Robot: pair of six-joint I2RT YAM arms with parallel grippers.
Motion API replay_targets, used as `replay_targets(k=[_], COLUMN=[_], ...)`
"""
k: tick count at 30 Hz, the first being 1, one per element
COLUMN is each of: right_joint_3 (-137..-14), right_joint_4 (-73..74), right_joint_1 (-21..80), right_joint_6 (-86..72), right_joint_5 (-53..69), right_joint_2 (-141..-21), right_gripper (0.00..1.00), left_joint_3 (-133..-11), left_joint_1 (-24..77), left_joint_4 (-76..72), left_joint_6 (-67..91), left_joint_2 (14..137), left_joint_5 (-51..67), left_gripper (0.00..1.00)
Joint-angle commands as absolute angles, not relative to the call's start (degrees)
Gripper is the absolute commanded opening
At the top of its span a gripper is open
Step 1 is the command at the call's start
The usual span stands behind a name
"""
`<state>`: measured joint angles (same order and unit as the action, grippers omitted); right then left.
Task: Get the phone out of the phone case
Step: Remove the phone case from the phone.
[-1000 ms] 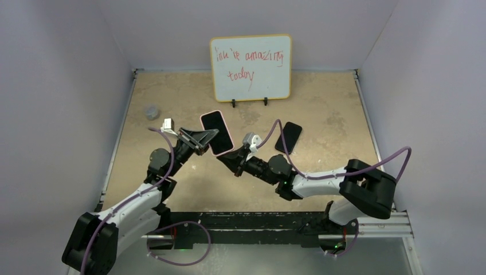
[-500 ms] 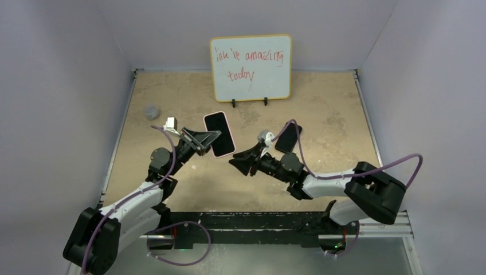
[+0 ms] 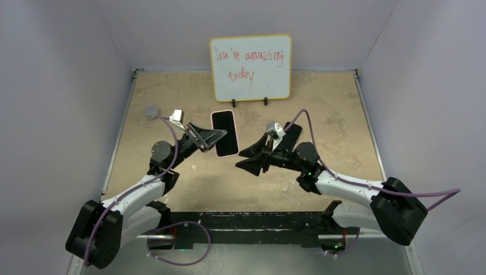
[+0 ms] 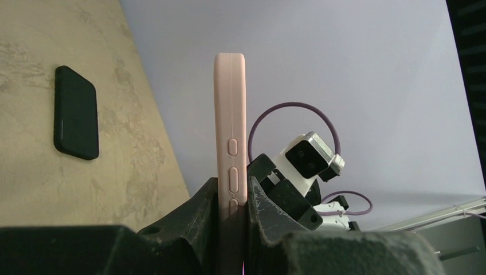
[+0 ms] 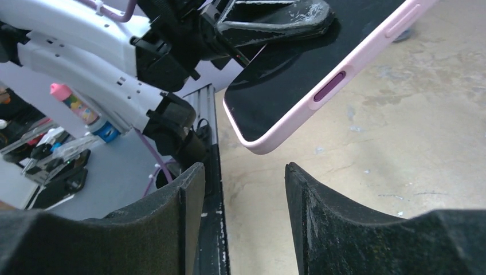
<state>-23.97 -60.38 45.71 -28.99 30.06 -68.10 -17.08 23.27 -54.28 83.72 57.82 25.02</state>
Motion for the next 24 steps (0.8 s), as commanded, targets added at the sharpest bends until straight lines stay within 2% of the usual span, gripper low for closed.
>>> replay_targets(k=[1, 15, 24], right_joint_3=[-27.40, -31.78, -32.30], right_joint_4=[-55.38, -48.16, -49.97], right_joint_1=[44.75, 44.43, 44.46], right_joint_6=[-27.61, -24.31, -25.71], right_joint_5=[37.40, 40.38, 39.90], right_joint_2=[-66.36, -64.82, -64.74], right_gripper=[0.56, 0.54, 0.52], left_joint_3=[-21.97, -24.52, -24.52], left_joint_1=[22.85, 22.79, 22.76], left_joint_4=[-61.67, -63.57, -63.55], left_joint_6=[81.98, 78.46, 77.61], left_joint_2=[58.69, 60.38, 60.02], left_joint_5=[30.05, 37.67, 38.25], left_gripper=[0.00, 0.00, 0.00])
